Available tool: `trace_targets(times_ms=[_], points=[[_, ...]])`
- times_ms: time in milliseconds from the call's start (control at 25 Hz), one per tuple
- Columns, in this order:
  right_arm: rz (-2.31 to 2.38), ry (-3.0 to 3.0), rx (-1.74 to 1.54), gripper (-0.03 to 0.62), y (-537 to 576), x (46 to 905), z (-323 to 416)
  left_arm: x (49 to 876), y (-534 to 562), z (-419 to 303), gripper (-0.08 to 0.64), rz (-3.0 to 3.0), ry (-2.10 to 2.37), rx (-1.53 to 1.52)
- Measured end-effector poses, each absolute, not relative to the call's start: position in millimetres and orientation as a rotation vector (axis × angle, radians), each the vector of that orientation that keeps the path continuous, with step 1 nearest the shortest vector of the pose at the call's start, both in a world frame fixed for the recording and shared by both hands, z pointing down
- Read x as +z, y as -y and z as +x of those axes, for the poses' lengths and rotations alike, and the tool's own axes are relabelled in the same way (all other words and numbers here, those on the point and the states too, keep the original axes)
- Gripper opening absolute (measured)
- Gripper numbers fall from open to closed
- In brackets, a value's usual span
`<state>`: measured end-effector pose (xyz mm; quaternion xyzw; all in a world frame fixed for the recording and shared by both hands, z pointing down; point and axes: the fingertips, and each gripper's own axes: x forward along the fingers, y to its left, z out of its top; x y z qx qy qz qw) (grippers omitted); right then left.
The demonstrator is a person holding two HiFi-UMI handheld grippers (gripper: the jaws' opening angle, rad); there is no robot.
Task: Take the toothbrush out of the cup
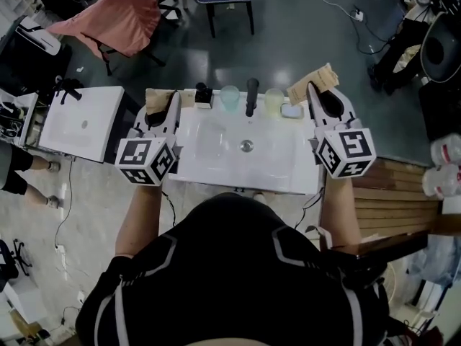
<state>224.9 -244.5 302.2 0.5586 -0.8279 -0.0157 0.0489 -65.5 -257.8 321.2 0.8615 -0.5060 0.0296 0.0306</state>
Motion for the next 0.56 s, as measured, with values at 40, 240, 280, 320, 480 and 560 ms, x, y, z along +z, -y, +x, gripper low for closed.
trace_targets(times_ms=[40, 240, 280, 320, 480, 560], points=[[1.701, 2.518, -0.045, 0.029, 244.8, 303.0, 224.1, 321.0, 257.6, -65.0, 0.037, 2.655, 1.555, 0.089], [1.717, 2.513, -0.026, 0.029, 247.0, 304.0, 224.4, 318.8, 261.0, -68.7, 0.037, 2.646, 1.561, 0.077], [1.720, 2.510, -0.024, 0.029, 247.1, 304.3, 224.7, 318.6, 261.1, -68.9, 0.037, 2.646, 1.561, 0.075], [1.723, 2.506, -0.021, 0.029, 247.4, 304.7, 224.9, 318.6, 261.3, -69.1, 0.037, 2.646, 1.560, 0.073], [1.728, 2.496, -0.008, 0.029, 250.8, 307.2, 224.6, 320.9, 263.6, -70.1, 0.037, 2.642, 1.559, 0.070], [1.731, 2.492, -0.004, 0.029, 252.1, 308.6, 224.8, 322.7, 264.9, -70.6, 0.037, 2.638, 1.555, 0.065]])
